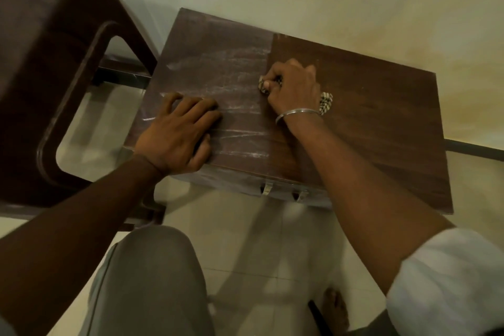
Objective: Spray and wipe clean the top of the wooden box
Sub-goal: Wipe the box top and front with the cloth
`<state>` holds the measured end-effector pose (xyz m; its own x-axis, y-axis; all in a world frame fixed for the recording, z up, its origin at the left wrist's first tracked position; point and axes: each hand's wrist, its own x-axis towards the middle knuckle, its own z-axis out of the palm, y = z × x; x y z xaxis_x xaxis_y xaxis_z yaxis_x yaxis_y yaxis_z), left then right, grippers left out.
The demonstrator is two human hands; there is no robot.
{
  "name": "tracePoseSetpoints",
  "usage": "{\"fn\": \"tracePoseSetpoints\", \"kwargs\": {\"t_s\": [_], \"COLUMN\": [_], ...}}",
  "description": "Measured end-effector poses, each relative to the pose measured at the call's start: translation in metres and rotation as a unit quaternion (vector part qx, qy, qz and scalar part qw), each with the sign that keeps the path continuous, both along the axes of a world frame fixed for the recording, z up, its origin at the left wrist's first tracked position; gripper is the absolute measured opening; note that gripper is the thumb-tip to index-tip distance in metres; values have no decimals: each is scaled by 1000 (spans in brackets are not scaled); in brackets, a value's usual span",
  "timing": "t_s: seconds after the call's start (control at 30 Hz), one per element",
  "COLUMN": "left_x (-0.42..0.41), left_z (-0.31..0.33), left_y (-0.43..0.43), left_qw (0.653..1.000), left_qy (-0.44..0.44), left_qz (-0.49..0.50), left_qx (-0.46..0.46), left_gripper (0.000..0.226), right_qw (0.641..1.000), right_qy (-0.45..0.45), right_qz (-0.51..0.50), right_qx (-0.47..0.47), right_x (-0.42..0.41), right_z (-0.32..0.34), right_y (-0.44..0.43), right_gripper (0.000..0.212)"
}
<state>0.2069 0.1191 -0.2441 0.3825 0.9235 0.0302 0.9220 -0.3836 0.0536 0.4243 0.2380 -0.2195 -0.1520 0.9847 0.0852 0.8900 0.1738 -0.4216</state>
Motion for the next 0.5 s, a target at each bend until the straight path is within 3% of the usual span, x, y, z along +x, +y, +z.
{"fn": "tracePoseSetpoints", "kwargs": {"t_s": [0.3,0.5], "left_x": [1,1], "left_z": [0,2], "left_y": [-1,-1], "left_qw": [1000,1000], "left_qy": [-13,4], "left_qz": [-4,0], "left_qx": [16,6], "left_gripper": [56,58], "right_qw": [999,1000], "right_qy": [-9,-6], "right_qz": [38,24], "right_qx": [6,-11], "right_x": [12,2], "right_z": [-4,2], "right_y": [-102,-55], "right_gripper": [9,9]}}
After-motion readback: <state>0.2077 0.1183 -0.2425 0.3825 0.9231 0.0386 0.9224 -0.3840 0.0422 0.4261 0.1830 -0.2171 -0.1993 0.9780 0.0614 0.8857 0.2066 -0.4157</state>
